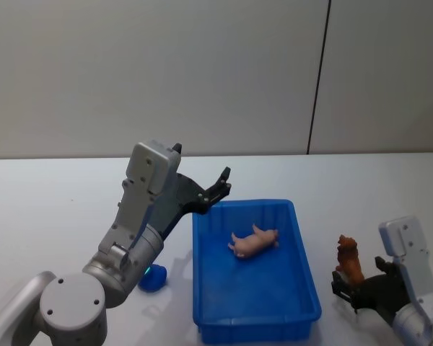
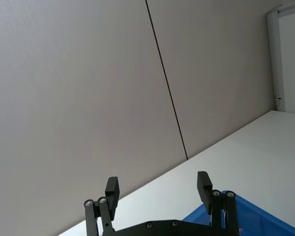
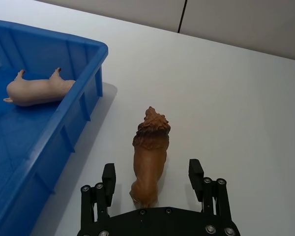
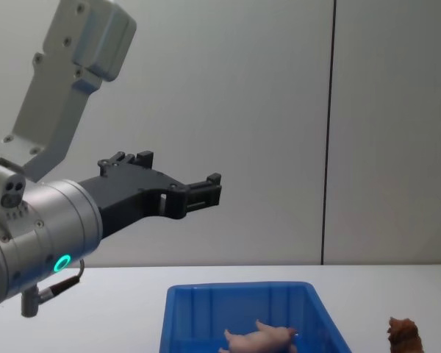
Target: Pick up the two dolls from the table and place them into the box.
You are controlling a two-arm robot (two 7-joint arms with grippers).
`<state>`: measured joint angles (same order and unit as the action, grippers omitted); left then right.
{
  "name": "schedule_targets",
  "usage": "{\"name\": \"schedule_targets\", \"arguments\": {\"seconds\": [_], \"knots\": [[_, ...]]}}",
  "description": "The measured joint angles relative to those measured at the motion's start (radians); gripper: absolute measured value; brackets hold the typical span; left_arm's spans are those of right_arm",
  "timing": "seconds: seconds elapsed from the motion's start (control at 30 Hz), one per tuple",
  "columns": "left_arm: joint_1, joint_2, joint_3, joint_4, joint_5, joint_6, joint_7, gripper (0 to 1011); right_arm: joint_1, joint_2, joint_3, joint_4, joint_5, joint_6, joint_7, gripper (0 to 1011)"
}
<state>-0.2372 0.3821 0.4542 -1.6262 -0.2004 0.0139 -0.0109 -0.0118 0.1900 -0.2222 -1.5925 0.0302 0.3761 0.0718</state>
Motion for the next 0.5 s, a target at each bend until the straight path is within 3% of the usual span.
{"name": "schedule_targets", "arguments": {"seconds": [0.33, 0.5], "knots": [[0.0, 0.0, 0.0, 0.0, 0.0, 0.0, 0.0, 1004, 0.019, -0.012, -0.004, 0.03, -0.01, -0.002, 0.005, 686], [0.0, 0.0, 0.0, 0.0, 0.0, 0.0, 0.0, 1004, 0.023, -0.014, -0.004, 0.036, -0.011, -0.003, 0.006, 504]]}}
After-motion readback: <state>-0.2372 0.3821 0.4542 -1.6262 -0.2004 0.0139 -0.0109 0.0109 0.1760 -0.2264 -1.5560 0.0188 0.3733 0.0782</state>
